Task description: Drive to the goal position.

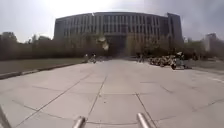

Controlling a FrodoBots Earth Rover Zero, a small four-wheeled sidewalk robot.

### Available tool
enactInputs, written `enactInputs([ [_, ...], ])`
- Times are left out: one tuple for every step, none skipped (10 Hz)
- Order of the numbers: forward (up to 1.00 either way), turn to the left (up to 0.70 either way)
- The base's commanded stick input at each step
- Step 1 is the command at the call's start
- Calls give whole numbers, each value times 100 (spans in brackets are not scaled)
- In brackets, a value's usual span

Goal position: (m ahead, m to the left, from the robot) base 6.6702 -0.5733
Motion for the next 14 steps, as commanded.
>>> enactInputs([
  [100, 0],
  [100, 0],
  [100, 0],
  [100, 0],
  [100, 0],
  [100, 0],
  [100, 0],
  [100, 0],
  [100, 0],
  [100, 0],
  [100, 0],
  [100, 0],
  [100, 0],
  [100, 0],
])
